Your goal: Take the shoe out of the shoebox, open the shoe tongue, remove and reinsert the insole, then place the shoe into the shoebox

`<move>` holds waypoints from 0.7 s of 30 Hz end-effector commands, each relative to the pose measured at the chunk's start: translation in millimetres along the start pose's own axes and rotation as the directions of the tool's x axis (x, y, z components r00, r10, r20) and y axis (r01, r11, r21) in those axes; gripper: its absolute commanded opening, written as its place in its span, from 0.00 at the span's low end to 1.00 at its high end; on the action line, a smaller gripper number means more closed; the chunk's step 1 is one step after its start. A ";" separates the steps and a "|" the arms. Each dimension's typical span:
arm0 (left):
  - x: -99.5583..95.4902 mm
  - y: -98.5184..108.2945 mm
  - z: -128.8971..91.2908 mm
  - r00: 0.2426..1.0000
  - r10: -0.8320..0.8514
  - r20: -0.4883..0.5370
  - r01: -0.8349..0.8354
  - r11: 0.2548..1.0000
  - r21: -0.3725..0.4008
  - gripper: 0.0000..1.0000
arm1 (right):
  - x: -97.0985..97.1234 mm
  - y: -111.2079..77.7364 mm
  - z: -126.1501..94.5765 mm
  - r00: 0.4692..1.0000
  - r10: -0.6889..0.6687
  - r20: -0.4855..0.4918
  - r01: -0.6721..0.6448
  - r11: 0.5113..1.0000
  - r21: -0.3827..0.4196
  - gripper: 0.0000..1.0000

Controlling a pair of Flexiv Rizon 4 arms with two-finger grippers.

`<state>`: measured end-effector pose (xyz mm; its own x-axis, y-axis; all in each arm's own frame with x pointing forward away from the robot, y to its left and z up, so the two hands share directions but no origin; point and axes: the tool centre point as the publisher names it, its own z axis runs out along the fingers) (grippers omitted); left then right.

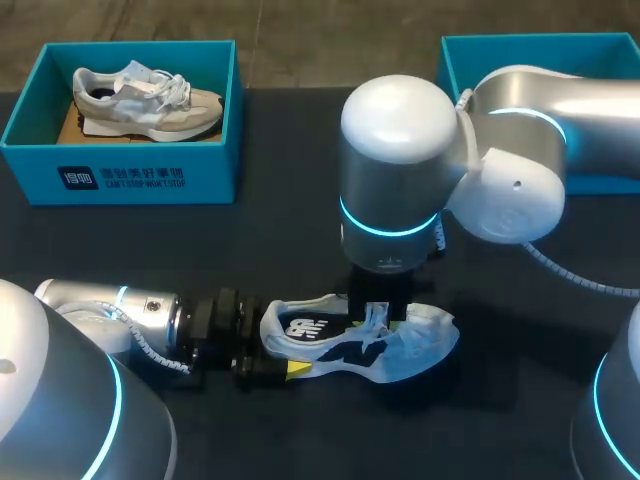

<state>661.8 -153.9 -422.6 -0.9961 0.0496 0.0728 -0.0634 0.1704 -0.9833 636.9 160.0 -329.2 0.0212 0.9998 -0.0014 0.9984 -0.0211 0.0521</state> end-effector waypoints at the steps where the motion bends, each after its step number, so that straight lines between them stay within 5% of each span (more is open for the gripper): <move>1: 0.9 0.2 -0.6 1.000 0.001 0.004 -0.001 1.000 0.000 0.00 | -2.0 0.9 -0.4 1.000 -0.011 -0.012 0.011 1.000 0.012 0.28; 5: 0.9 0.2 -0.6 1.000 0.001 0.004 -0.001 1.000 0.000 0.00 | -3.3 2.6 -2.5 0.999 -0.028 -0.023 0.029 0.999 0.029 0.00; 14: 0.9 0.2 -0.6 1.000 0.001 0.004 -0.001 1.000 0.000 0.00 | -27.6 6.8 -10.9 0.981 -0.101 -0.164 0.106 0.994 0.023 0.00; 21: 0.9 0.2 -0.6 1.000 0.001 0.004 -0.001 1.000 0.000 0.00 | -58.8 10.1 -11.5 0.919 -0.173 -0.354 0.174 0.984 -0.029 0.00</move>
<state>661.9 -153.8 -422.6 -0.9961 0.0492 0.0731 -0.0637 0.1703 -0.9833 648.0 143.3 -316.9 -0.1389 0.9828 0.1219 0.9899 0.1344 0.0450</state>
